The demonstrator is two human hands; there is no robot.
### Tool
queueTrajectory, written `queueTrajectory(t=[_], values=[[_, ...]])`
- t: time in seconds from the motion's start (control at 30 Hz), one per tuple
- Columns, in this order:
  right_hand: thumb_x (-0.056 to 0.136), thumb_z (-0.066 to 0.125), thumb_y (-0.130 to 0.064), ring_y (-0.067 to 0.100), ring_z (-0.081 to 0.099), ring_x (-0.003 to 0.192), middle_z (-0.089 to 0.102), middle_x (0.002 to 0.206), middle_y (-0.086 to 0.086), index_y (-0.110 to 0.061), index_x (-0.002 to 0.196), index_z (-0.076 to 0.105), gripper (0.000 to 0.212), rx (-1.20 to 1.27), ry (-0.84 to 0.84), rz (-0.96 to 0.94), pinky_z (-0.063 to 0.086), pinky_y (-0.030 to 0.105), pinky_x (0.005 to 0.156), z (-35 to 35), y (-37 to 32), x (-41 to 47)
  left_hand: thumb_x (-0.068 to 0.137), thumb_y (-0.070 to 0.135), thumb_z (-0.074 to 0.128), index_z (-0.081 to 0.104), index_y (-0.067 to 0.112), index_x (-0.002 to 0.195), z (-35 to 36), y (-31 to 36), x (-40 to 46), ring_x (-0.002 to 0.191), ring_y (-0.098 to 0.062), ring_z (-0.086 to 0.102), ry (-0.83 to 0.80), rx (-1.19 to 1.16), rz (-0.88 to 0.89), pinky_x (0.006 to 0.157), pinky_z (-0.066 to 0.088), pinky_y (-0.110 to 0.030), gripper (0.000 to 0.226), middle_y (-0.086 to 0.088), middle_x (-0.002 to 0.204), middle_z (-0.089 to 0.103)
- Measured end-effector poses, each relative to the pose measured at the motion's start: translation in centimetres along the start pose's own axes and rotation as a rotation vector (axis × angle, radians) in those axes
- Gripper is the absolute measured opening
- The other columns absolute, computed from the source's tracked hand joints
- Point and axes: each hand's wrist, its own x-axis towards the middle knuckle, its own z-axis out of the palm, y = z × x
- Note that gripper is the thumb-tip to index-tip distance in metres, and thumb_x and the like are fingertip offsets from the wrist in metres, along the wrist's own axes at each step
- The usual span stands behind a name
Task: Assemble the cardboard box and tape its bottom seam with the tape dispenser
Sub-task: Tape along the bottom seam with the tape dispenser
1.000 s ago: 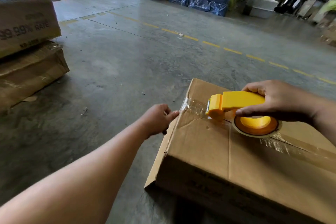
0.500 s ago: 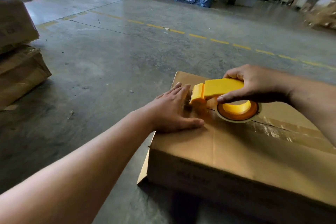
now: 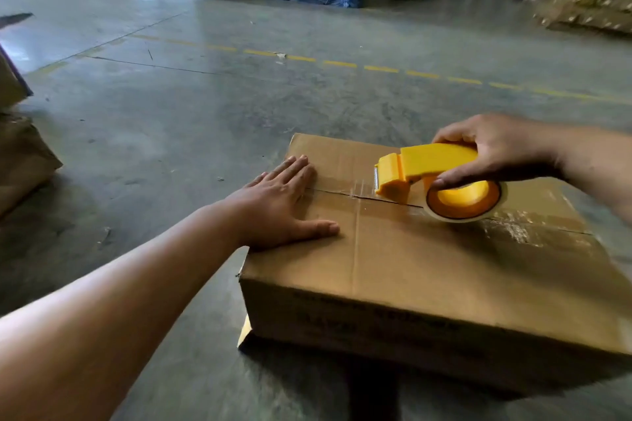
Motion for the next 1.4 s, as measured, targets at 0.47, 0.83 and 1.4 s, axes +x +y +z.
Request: queueTrajectory(t=[0.47,0.83,1.4], values=[[0.033,0.063,-0.092,-0.002,0.062,0.078,0.069,0.086,-0.017,-0.036,0.096,0.067,0.084,0.143,0.129,0.071,0.049,0.026,0.067,0.5,6.6,-5.6,0.065,0.099,0.006,-0.021,0.023,0.154,0.0,2.5,-0.1,0.146,-0.011,-0.026,-0.032,0.242,-0.074,0.122,-0.008,-0.048,0.121,0.003,0.160,-0.028],[0.050,0.078,-0.071,-0.001,0.060,0.076,0.068,0.082,-0.013,-0.030,0.094,0.068,0.061,0.129,0.127,0.050,0.047,0.030,0.067,0.8,6.6,-4.6,0.066,0.098,0.009,-0.017,0.013,0.155,1.0,8.4,1.7,0.148,-0.017,-0.024,0.004,0.237,-0.040,0.122,-0.005,-0.051,0.126,-0.004,0.162,-0.024],[0.054,0.074,-0.064,0.000,0.061,0.079,0.067,0.085,-0.016,-0.033,0.099,0.066,0.056,0.089,0.048,0.027,0.045,0.024,0.065,-0.4,8.5,-6.5,0.067,0.099,0.012,-0.013,0.021,0.157,3.0,12.9,3.2,0.147,-0.009,-0.024,0.071,0.167,0.108,0.123,-0.006,-0.044,0.122,0.003,0.163,-0.022]])
